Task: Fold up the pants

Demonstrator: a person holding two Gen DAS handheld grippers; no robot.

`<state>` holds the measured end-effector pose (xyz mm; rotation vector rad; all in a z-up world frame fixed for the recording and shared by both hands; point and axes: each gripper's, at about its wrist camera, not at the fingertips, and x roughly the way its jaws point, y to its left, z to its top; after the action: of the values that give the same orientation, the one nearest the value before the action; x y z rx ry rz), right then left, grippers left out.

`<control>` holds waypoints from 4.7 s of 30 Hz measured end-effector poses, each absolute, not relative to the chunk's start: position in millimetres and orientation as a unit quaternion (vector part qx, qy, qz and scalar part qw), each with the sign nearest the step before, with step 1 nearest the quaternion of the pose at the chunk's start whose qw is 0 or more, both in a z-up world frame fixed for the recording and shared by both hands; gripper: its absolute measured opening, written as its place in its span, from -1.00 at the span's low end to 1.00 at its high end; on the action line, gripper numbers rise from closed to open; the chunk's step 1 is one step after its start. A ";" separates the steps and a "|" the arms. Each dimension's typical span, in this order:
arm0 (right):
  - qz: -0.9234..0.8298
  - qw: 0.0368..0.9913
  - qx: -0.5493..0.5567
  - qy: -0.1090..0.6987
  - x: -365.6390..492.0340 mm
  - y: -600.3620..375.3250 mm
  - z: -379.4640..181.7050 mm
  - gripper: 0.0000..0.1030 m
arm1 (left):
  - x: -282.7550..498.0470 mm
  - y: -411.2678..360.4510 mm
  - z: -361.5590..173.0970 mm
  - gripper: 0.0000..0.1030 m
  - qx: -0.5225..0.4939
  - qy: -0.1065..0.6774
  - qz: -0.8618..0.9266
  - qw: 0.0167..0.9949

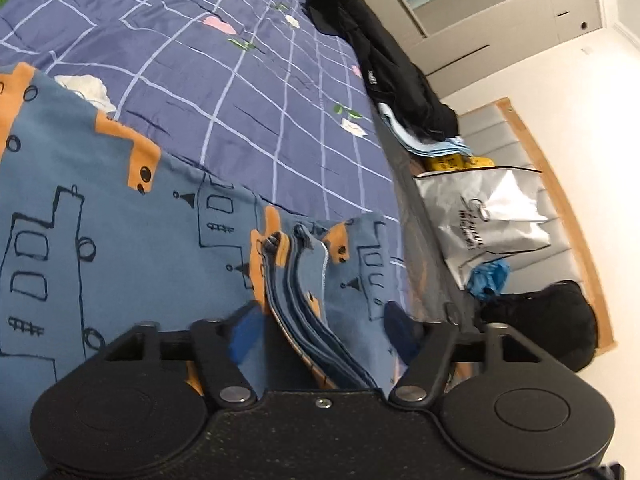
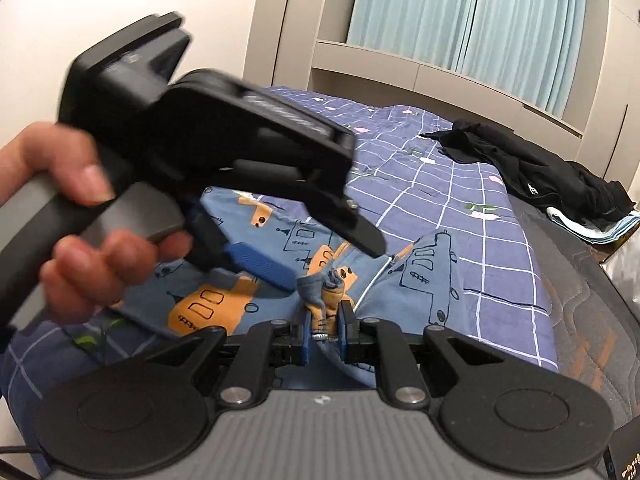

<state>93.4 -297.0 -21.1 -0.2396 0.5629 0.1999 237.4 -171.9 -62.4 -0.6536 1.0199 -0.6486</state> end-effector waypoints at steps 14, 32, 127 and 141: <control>0.095 0.955 -0.111 0.258 73.0 -285.9 -14.4 -0.71 | 221.7 -162.0 -40.4 -0.77 -0.243 0.432 -0.284 0.821; 0.178 0.952 -0.075 0.237 61.7 -218.2 -3.6 -0.72 | 181.5 -68.5 -13.9 -0.80 -0.208 0.361 -0.238 0.877; 0.082 0.966 -0.052 0.238 94.1 -192.4 -57.9 1.00 | 117.9 105.0 -49.7 0.93 -0.237 0.256 0.071 0.935; 0.076 0.965 -0.059 0.243 95.9 -188.2 -57.6 1.00 | 131.0 143.0 -67.5 -0.10 -0.294 0.259 0.045 0.919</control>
<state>95.9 -188.2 -57.6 -0.1189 0.4907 0.1533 131.0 143.0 -67.5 -0.6052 0.5334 0.0921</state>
